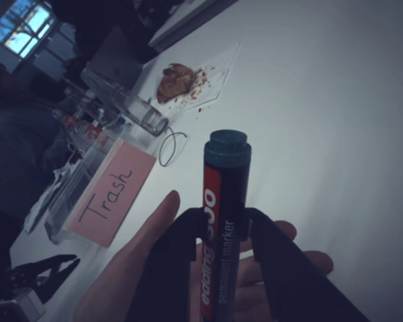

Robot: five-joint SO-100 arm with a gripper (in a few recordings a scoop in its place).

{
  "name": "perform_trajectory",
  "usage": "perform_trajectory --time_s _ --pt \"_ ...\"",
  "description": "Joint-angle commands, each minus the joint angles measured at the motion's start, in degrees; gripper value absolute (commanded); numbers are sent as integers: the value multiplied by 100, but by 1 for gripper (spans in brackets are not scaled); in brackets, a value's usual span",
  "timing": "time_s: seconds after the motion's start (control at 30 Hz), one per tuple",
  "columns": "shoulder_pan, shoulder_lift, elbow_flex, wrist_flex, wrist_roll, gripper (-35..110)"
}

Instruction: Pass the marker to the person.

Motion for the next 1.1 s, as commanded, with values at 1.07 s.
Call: perform_trajectory --time_s 1.07 --pt "299 466 492 -246 2109 -5"
